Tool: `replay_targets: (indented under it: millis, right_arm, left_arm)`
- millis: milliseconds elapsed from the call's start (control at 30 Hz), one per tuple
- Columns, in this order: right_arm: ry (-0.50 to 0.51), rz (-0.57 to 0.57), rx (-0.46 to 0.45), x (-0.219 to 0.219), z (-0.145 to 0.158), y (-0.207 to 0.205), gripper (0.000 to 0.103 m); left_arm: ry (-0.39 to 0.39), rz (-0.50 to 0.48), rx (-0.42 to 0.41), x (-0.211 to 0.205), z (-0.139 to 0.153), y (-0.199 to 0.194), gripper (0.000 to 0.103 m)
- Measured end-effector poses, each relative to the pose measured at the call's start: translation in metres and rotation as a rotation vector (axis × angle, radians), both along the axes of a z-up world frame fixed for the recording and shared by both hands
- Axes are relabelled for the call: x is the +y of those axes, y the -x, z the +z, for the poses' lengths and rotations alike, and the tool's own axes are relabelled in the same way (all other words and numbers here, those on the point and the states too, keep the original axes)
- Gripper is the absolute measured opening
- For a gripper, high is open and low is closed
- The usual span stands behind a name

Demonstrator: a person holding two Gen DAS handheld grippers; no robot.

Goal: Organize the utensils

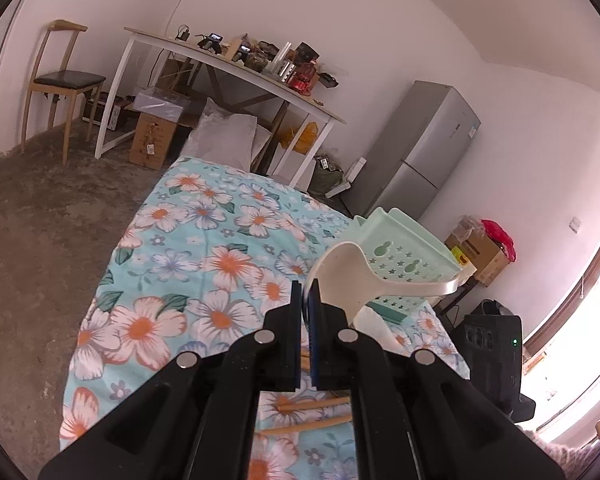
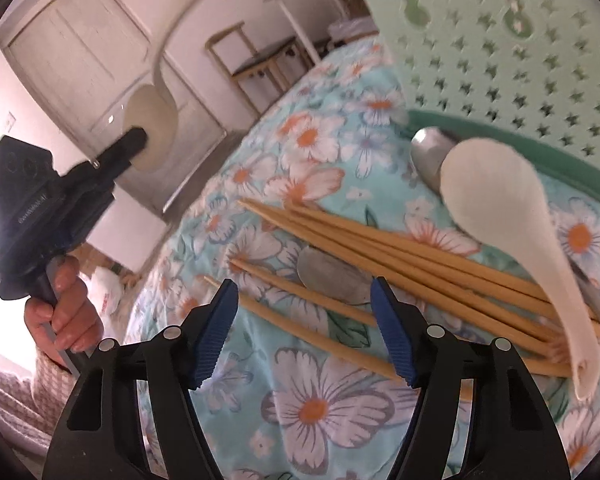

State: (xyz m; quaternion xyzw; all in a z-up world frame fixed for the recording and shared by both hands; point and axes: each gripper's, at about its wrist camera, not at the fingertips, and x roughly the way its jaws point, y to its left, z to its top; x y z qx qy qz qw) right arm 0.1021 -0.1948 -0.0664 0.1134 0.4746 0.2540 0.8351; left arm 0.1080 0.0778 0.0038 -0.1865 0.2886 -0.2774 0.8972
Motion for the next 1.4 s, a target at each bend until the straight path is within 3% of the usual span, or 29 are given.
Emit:
replay_targets:
  millis: [233,433,533,633,1000,1067,1133,1233,1400]
  right_arm:
    - [-0.001,0.061,0.096,0.003,-0.005,0.007,0.064]
    - [0.078,0.073,0.01,0.014,0.012,0.009,0.057]
    - [0.17,0.062,-0.037,0.023,0.013,0.004,0.038]
    - [0.264,0.065,-0.062,0.03,0.008,0.001,0.028]
    - [0.659,0.133,-0.25,0.07,-0.012,0.013,0.028]
    - [0.676,0.129,-0.269,0.073,-0.013,0.011,0.025]
    - [0.668,0.118,-0.272,0.073,-0.013,0.007,0.013]
    - [0.67,0.103,-0.3,0.075,-0.008,0.008,0.005]
    - [0.582,0.089,-0.346,0.07,0.019,0.022,0.002]
  left_arm:
    - [0.011,-0.001,0.002,0.003,-0.003,-0.002,0.002]
    - [0.016,0.004,0.003,0.004,-0.004,-0.002,0.002]
    - [0.021,0.009,0.004,0.007,-0.006,-0.005,0.002]
    - [0.024,0.011,0.007,0.01,-0.007,-0.007,0.002]
    - [0.028,0.02,0.016,0.015,-0.011,-0.01,0.002]
    - [0.028,0.025,0.015,0.016,-0.011,-0.01,0.002]
    - [0.026,0.034,0.013,0.018,-0.01,-0.009,0.002]
    - [0.023,0.044,0.009,0.02,-0.006,-0.008,0.002]
    - [0.01,0.054,-0.019,0.019,0.012,0.0,0.002]
